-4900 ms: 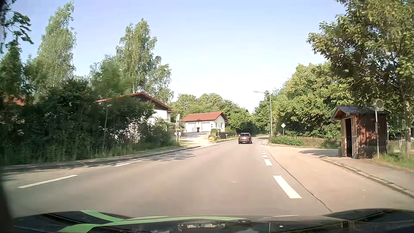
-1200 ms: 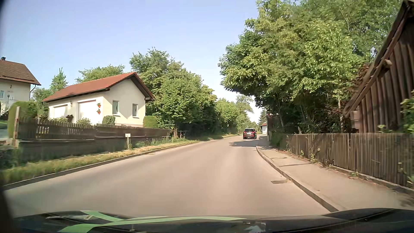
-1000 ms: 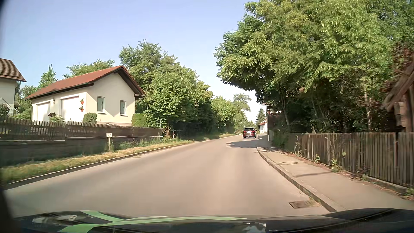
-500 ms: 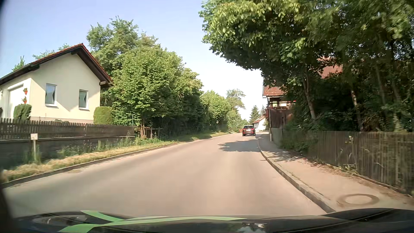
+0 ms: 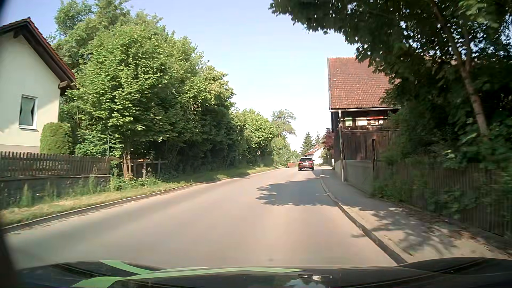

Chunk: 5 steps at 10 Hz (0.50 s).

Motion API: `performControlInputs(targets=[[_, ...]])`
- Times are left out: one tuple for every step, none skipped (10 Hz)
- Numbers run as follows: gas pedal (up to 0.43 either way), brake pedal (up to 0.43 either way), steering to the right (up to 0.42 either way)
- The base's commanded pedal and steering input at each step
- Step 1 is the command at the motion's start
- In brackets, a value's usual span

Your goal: Follow the waypoints while adhering to traffic rules and regulations

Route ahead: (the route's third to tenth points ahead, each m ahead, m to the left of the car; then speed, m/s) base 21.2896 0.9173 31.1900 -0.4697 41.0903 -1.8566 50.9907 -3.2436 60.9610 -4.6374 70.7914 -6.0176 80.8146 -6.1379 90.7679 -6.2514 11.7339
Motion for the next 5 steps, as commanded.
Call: performControlInputs(targets=[[0.130, 0.000, 0.019], [0.150, 0.000, 0.020], [0.150, 0.000, 0.020], [0.157, 0.000, 0.020], [0.169, 0.000, 0.020]])
